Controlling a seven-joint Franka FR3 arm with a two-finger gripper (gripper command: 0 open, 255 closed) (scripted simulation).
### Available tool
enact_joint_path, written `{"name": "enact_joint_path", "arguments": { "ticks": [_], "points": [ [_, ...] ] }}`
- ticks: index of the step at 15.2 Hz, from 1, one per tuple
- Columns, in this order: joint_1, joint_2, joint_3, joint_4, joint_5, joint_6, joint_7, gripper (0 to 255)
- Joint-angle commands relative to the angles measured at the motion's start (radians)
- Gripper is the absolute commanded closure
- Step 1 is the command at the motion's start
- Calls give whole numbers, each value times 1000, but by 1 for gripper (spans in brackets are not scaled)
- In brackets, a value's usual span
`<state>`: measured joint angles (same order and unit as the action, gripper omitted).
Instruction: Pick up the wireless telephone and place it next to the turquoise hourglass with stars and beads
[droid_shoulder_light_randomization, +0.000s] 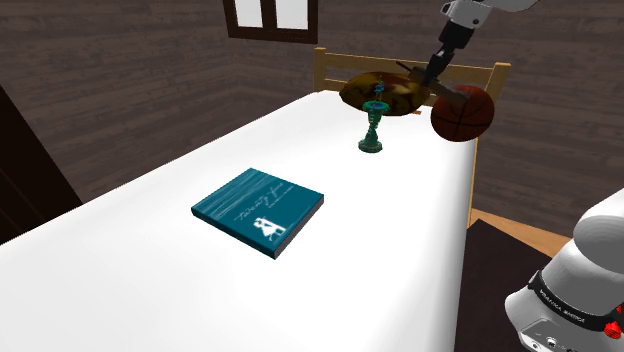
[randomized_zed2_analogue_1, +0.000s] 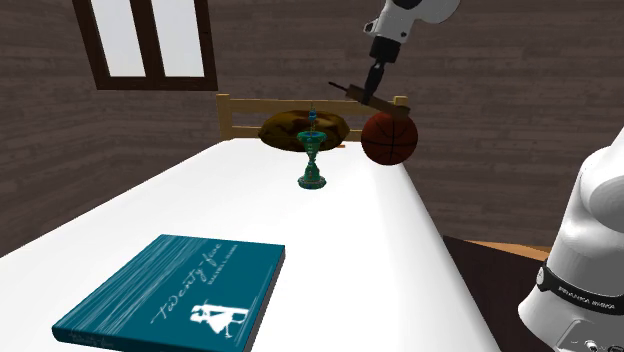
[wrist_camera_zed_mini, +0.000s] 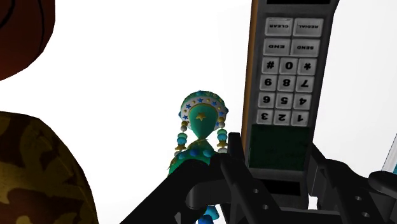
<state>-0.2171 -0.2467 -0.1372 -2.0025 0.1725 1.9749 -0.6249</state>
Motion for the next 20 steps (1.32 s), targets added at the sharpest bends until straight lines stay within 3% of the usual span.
{"name": "enact_joint_path", "arguments": {
  "ticks": [1,20],
  "points": [
    [0,-4,1,-31,2,28,-4,255],
    [7,37,-4,-245,37,278,-62,255]
  ]
}}
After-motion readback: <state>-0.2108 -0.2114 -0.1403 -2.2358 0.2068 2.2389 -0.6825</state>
